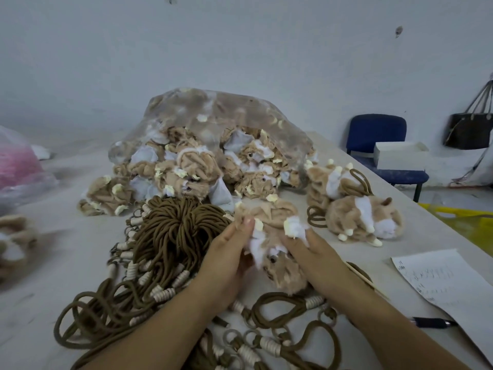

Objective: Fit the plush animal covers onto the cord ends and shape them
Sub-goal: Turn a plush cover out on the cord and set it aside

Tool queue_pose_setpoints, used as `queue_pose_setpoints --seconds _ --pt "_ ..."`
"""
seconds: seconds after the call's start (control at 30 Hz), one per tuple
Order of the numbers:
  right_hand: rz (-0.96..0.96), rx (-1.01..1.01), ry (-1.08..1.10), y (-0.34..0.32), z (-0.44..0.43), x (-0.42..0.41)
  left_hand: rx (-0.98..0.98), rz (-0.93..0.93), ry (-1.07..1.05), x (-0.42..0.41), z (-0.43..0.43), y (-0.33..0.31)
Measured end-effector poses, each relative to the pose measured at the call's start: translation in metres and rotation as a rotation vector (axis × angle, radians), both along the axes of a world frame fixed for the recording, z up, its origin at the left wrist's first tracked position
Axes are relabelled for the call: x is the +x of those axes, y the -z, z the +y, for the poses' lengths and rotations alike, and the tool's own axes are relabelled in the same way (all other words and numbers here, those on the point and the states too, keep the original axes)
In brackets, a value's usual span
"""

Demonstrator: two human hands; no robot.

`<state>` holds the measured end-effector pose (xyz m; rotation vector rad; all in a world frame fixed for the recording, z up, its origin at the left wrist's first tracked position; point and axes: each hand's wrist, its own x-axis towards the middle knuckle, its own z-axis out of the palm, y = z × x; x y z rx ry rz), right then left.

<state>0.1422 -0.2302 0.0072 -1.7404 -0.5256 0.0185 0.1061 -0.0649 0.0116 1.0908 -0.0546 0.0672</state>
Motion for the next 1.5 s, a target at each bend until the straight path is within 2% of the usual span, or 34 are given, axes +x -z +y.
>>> queue_pose_setpoints --seconds 0.1,0.2,0.3,0.4,0.47,0.5,0.6,0.67,0.8,0.93,1.07,1.17,1.3,1.4,1.5 --pt "-0.010 0.016 0.051 -0.003 -0.004 0.002 -0.132 0.035 0.098 0.001 -0.001 -0.001" --pt "-0.108 0.006 0.125 -0.007 -0.007 0.001 -0.102 -0.037 0.079 0.004 -0.003 0.003" --pt "-0.289 -0.119 0.189 -0.011 -0.005 -0.002 0.144 -0.121 -0.004 0.003 -0.002 0.007" --pt "-0.300 -0.132 0.170 -0.011 -0.001 -0.001 0.453 -0.174 -0.057 0.001 -0.003 0.010" --pt "-0.232 -0.107 0.244 -0.010 -0.003 0.004 0.520 -0.208 -0.084 0.000 -0.003 0.011" --pt "-0.153 -0.034 0.266 -0.009 -0.004 0.006 0.516 -0.210 -0.102 0.000 -0.003 0.010" --pt "0.132 0.352 0.184 -0.014 -0.005 0.009 0.484 -0.181 -0.140 0.003 0.001 0.010" --pt "0.147 0.416 0.136 -0.016 -0.005 0.010 0.479 -0.169 -0.127 0.004 0.002 0.009" --pt "0.103 0.338 0.082 -0.013 -0.003 0.007 0.497 -0.131 -0.094 0.004 -0.001 0.009" --pt "0.011 -0.020 0.071 -0.004 0.005 0.004 0.671 -0.125 -0.130 0.006 -0.001 0.012" --pt "-0.113 -0.233 0.062 0.000 0.004 0.003 0.667 -0.216 -0.109 0.004 -0.002 0.013" --pt "-0.204 -0.265 0.134 0.002 0.002 0.005 0.764 -0.333 -0.126 0.003 -0.002 0.014" --pt "-0.284 -0.195 0.235 0.002 0.002 0.006 0.884 -0.383 -0.251 0.004 -0.002 0.014" --pt "-0.360 -0.183 0.254 0.001 0.003 0.006 0.968 -0.359 -0.380 0.004 -0.002 0.011" --pt "-0.414 -0.193 0.232 -0.001 0.005 0.003 1.037 -0.296 -0.391 0.004 -0.003 0.010"
